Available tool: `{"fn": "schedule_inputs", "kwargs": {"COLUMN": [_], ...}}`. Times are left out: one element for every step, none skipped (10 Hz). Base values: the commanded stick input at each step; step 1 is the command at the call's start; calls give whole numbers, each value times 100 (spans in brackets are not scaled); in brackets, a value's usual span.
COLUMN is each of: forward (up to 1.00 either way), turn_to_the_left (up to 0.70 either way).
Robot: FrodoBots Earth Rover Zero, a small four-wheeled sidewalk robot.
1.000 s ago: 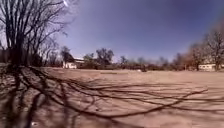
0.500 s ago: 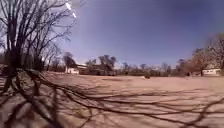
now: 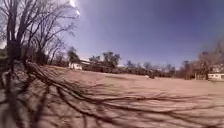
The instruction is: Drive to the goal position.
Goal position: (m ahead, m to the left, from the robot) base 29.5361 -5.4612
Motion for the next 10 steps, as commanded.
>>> {"fn": "schedule_inputs", "kwargs": {"forward": [100, 100, 100, 100, 100, 100, 100, 100, 100, 100], "turn_to_the_left": [0, 0, 0, 0, 0, 0, -13, -27, -12, 0]}}
